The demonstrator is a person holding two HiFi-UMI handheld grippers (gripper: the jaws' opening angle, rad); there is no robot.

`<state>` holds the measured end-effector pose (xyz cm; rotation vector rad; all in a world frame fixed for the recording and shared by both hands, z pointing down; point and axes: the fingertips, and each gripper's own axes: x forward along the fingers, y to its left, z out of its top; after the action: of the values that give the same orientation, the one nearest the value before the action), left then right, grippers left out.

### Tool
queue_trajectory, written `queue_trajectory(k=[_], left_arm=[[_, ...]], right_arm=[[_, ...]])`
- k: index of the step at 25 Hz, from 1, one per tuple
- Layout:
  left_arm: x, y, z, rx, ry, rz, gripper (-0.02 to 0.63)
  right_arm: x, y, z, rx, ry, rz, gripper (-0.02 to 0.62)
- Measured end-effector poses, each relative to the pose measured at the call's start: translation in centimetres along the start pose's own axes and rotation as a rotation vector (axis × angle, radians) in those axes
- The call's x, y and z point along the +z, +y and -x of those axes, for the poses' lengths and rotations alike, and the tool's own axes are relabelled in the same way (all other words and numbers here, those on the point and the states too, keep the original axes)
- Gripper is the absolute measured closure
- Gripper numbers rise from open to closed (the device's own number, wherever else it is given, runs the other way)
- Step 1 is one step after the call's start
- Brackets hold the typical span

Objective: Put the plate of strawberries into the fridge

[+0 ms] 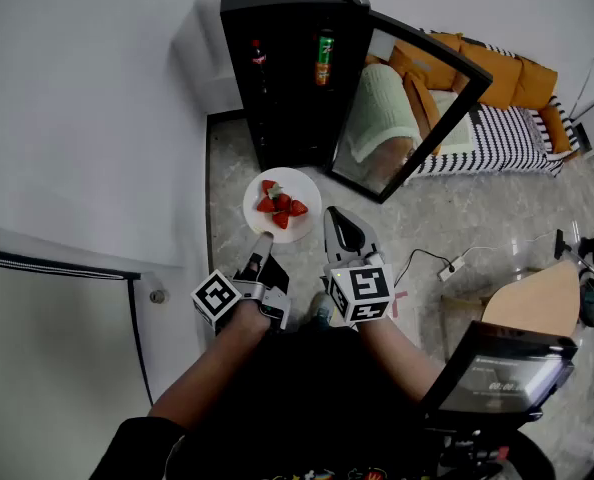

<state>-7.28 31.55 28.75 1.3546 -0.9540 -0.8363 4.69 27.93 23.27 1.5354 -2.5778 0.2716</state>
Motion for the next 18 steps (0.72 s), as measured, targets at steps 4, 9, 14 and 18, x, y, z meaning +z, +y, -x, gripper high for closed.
queue_trajectory(k=[4,9,14,18], left_arm=[[-1.1,0.7,-1.6,0.029,0.000,-0.016,0.597],[-2.1,1.1,-4.1,0.026,-0.033,-0.032,0.597],[-3.7,0.7,-6.0,0.007,-0.065,-0.012,0.597],[-4.6,0.1,-6.9,0.000,-0.078,-0.019,0.597]], right_arm=[[-0.1,-2.0,-0.5,0.020,-0.009,-0.008,0.591],[-0.5,-4.4,-1.5,0.063,0.012,-0.001,0.591],[-0.6,-6.2,-1.7,0.112,0.011,-0.006,0.591],[-0.2,-7.6,-1.5,0.128,-0.003,-0.015,0.591]])
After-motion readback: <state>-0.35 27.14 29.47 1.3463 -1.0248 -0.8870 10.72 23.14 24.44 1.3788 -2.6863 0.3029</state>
